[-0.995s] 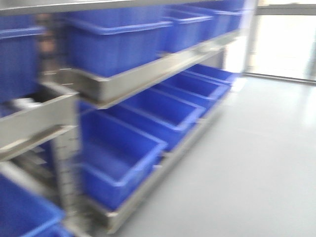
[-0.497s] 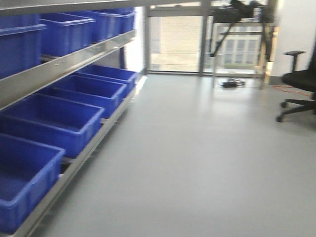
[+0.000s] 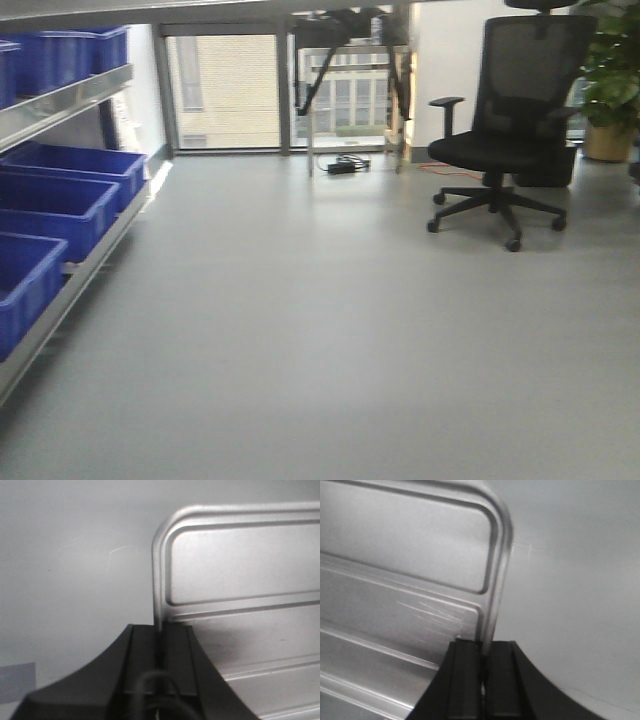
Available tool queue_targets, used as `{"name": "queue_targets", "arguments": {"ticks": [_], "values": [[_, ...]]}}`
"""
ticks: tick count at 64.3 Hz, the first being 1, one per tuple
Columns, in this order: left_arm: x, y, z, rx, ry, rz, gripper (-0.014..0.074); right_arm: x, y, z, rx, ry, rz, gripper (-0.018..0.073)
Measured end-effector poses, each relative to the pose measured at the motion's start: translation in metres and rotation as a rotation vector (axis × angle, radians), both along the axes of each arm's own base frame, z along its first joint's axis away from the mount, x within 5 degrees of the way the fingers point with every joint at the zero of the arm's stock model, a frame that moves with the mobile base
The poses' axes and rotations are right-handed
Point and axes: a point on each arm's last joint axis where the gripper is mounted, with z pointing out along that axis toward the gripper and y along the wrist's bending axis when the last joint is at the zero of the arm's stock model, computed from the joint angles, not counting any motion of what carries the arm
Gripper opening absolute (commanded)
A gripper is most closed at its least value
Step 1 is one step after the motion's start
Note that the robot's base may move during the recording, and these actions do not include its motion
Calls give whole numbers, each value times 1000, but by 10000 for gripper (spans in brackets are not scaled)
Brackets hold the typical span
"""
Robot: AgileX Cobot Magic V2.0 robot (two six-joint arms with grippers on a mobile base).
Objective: Grab silver tray and place in blue box
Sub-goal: 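Drive the base across the room carrying the tray in both grippers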
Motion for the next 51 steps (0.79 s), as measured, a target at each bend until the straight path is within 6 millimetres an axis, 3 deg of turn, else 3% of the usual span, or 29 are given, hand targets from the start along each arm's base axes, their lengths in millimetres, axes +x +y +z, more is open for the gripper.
{"name": "queue_targets", "arguments": {"ticks": [51], "values": [[0, 0, 0, 0, 0, -2, -97, 0, 0, 0, -3, 3, -1, 57]]}}
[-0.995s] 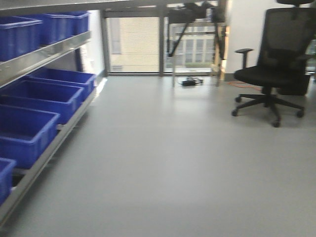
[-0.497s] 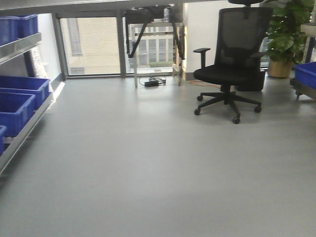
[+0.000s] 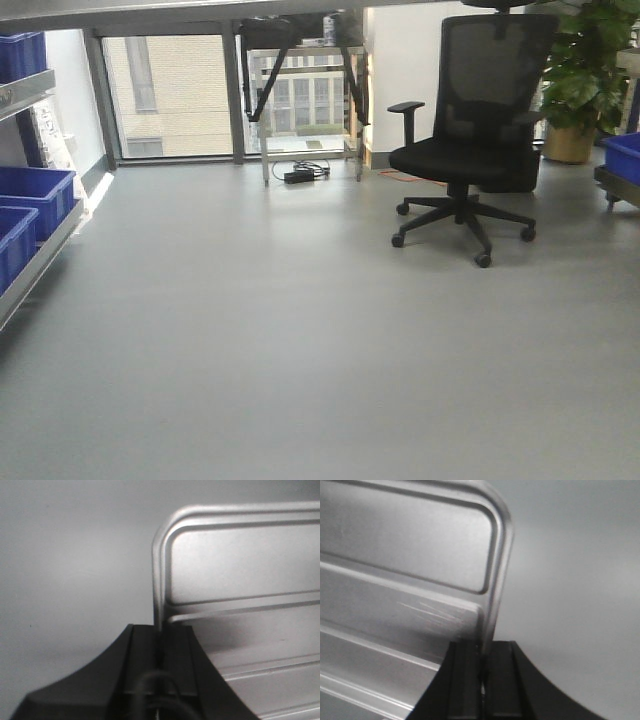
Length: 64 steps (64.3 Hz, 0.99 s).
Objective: Grab silver tray and place in blue box
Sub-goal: 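Drive the base across the room carrying the tray in both grippers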
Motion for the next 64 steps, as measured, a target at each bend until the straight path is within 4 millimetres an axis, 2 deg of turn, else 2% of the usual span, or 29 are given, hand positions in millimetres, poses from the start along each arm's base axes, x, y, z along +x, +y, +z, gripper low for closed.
{"name": "queue_targets", "arguments": {"ticks": [64], "values": [[1, -1, -1, 0, 4, 0, -96, 0, 0, -1, -1, 2, -1, 57]]}}
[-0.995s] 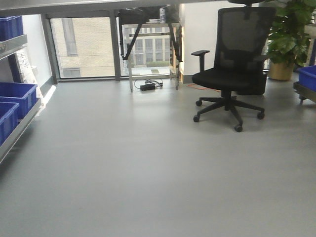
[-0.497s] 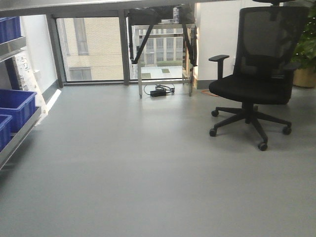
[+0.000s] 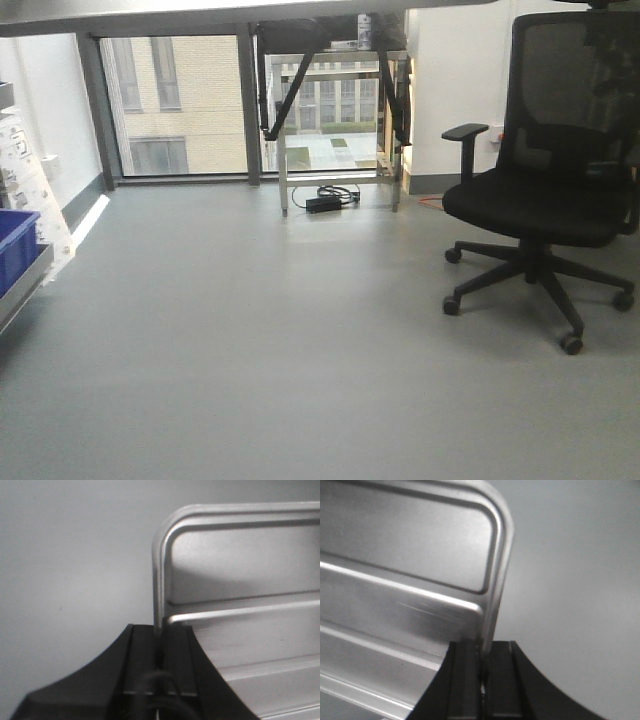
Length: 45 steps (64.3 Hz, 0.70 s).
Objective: Grab silver tray and place in blue box
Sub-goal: 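Drive the base across the room carrying the tray in both grippers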
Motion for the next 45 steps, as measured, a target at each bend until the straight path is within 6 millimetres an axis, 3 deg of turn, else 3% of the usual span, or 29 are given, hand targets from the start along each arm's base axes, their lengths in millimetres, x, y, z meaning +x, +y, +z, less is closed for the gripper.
{"name": "queue_targets", "arguments": {"ticks": [45], "values": [[0, 0, -1, 0, 3, 0, -97, 0, 0, 0, -1, -1, 0, 57]]}}
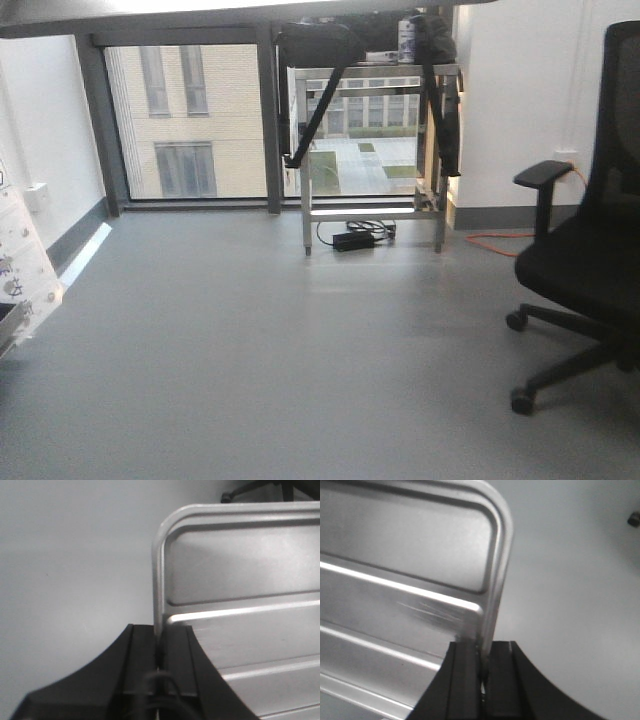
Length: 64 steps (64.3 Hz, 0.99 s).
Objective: Grab silver tray and place in blue box
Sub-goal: 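Drive the base across the room carrying the tray in both grippers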
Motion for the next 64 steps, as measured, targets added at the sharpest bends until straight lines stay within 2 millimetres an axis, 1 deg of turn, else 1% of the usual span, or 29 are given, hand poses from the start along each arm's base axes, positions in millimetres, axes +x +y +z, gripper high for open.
{"name": "queue_targets", "arguments": {"ticks": [64], "values": [[0, -1, 0, -3, 2, -1, -97, 0, 0, 0, -2, 0, -1, 57]]}}
